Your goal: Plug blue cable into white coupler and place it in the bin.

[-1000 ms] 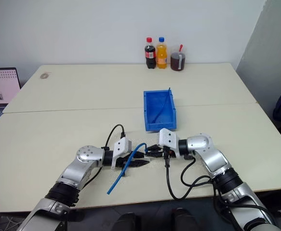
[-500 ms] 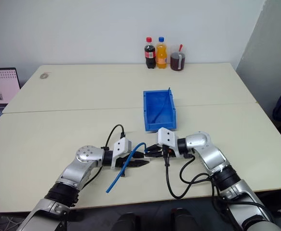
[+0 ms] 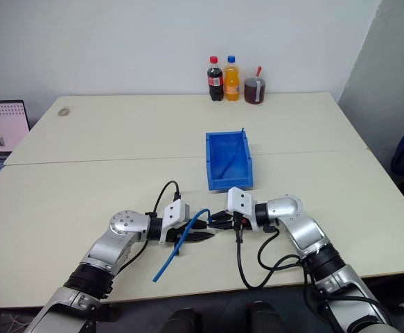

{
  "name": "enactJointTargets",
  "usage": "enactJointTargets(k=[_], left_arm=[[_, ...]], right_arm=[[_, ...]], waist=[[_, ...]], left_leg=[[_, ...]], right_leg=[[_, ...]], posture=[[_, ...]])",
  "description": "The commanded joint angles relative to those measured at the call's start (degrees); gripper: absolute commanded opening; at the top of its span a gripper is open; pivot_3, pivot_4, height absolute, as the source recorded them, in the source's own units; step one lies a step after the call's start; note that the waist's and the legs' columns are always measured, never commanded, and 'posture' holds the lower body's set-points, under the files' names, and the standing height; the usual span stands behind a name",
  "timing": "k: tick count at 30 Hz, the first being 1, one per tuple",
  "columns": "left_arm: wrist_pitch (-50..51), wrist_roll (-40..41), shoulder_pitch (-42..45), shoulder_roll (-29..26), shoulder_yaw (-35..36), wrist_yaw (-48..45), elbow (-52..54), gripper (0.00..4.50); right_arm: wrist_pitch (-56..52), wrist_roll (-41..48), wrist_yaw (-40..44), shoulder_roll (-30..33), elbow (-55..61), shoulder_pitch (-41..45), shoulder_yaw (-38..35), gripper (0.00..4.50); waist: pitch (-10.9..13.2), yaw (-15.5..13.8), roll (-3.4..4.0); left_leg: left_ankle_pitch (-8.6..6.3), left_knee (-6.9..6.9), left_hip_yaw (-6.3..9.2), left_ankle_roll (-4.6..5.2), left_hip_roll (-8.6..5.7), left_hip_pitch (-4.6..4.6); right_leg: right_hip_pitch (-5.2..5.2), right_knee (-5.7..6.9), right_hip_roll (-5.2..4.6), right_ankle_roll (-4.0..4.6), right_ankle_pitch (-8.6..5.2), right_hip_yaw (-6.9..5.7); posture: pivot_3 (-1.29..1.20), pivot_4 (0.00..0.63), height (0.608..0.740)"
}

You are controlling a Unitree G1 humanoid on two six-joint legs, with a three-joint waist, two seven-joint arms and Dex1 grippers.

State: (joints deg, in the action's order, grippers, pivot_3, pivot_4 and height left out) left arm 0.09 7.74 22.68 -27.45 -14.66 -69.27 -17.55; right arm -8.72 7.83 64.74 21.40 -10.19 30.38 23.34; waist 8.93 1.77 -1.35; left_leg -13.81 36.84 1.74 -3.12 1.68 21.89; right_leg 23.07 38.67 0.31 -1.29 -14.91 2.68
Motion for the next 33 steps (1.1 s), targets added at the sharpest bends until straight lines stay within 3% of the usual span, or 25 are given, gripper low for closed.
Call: enactJointTargets(k=[1,7,12,16,19,22,30,33], left_arm=[[0.38,-0.32,-0.40,0.64,-0.81,0.42,1.49,1.13],[5.58,2.26,-1.81,-0.61,1.55,0.95,7.40,2.45],[13.79,6.51,-5.47,-3.33,6.74,4.75,18.65,3.56],[22.19,11.34,-10.05,-5.32,13.00,10.54,31.02,4.48],[28.13,14.68,-12.36,-5.10,16.57,15.70,39.01,4.48],[32.31,16.21,-14.45,-3.17,20.07,23.02,44.77,4.48],[35.11,15.28,-21.68,3.67,22.86,38.33,51.87,4.48],[34.75,14.85,-22.54,5.20,22.35,41.66,52.76,4.50]], right_arm=[[-4.25,-1.80,-0.21,-0.50,-3.40,-2.63,2.33,0.19],[-15.46,5.18,-4.08,-0.39,8.85,-4.61,-4.69,0.19],[-36.74,18.29,-12.03,-0.93,23.77,-3.96,-15.84,0.19],[-53.72,28.70,-20.35,-3.09,26.92,2.30,-26.60,0.19],[-62.61,31.84,-27.32,-5.68,22.99,8.65,-32.44,0.19],[-66.18,30.08,-33.59,-7.52,11.73,17.55,-35.86,0.19],[-53.51,21.14,-35.63,-8.44,-20.17,34.91,-32.27,0.19],[-46.71,17.51,-33.92,-8.13,-30.49,39.02,-30.63,1.08]], waist=[[-0.01,0.01,0.00],[0.06,0.05,0.03],[0.42,0.05,0.06],[0.82,0.57,0.03],[0.99,0.63,-0.05],[1.09,0.74,-0.06],[1.19,1.33,-0.13],[1.20,1.31,-0.16]], left_leg=[[0.00,0.00,0.00,0.00,0.00,0.00],[0.00,0.00,0.02,0.00,0.02,0.03],[0.00,0.00,0.15,0.00,0.05,0.51],[0.00,0.03,0.26,-0.01,0.08,0.76],[0.00,0.02,0.32,0.00,0.09,0.77],[0.00,0.03,0.39,0.00,0.09,0.77],[0.00,-0.01,0.16,0.00,0.05,0.92],[0.00,-0.03,0.10,0.00,0.05,1.08]], right_leg=[[0.00,0.00,0.00,0.00,0.00,0.00],[0.03,0.04,0.01,0.01,-0.01,0.00],[0.40,0.05,0.01,0.07,-0.04,-0.10],[0.65,0.15,0.03,0.08,-0.04,-0.14],[0.66,0.18,0.03,0.08,-0.05,-0.19],[0.65,0.17,0.07,0.13,-0.07,-0.24],[0.77,0.05,0.04,0.11,-0.05,-0.10],[0.96,0.06,0.03,0.13,-0.04,-0.05]], posture=[[0.00,0.150,0.740],[0.00,0.150,0.740],[0.00,0.150,0.740],[0.00,0.150,0.740],[0.00,0.150,0.740],[0.00,0.150,0.740],[0.00,0.150,0.740],[0.00,0.150,0.740]])
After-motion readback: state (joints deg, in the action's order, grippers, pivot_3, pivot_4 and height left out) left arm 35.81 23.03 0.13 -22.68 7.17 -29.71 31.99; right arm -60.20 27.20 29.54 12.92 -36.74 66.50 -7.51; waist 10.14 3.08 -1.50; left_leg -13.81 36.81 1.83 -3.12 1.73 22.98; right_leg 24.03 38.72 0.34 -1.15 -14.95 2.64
